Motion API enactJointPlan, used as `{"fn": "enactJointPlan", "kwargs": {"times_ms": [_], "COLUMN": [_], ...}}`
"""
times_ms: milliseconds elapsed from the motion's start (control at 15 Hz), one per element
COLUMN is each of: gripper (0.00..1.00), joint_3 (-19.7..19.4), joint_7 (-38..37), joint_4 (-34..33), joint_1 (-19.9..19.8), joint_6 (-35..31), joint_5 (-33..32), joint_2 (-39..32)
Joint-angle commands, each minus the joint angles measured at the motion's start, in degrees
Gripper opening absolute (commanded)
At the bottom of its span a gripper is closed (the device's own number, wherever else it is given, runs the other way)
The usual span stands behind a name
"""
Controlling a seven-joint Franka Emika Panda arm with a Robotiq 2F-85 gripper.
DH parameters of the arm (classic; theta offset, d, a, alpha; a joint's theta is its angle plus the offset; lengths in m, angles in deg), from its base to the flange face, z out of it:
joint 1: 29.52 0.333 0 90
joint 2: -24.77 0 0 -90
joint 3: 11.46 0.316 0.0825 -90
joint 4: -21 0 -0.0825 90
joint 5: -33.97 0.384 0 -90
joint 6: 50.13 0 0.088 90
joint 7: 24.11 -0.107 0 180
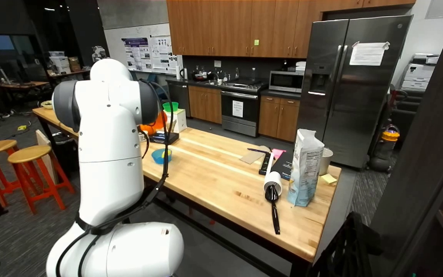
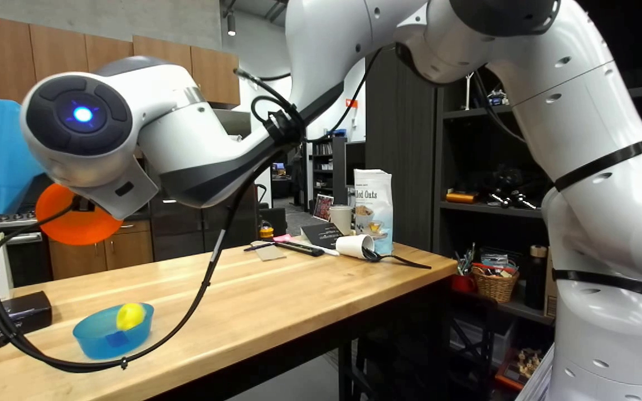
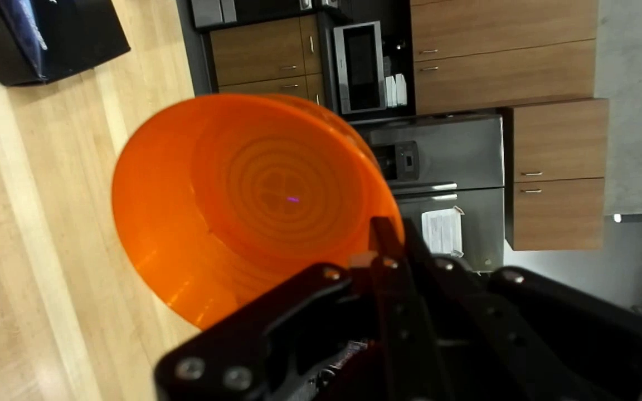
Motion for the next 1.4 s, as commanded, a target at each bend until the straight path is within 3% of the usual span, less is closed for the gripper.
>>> {"fn": "enactJointPlan", "kwargs": {"times_ms": [0,133,267,600,800,867,1133,1333], "gripper": [0.01,0.01,0.01,0.01,0.01,0.01,0.01,0.01], "joint_3": [-0.7,-0.4,0.0,0.5,0.6,3.6,8.8,15.4], "joint_7": [0.2,0.5,1.7,7.1,4.7,4.7,4.5,4.4], "joint_4": [-0.1,-0.1,-0.2,-1.2,3.8,4.9,10.4,14.5], "joint_1": [0.9,-0.3,-2.8,-9.7,-12.9,-16.6,-25.5,-33.9], "joint_6": [3.5,4.9,3.9,-2.7,-7.0,-8.5,-17.6,-21.8], "joint_5": [-1.4,3.2,11.8,30.4,39.1,41.0,48.6,53.2], "joint_2": [0.0,-0.1,-0.2,-0.4,1.1,0.8,-0.7,-2.7]}}
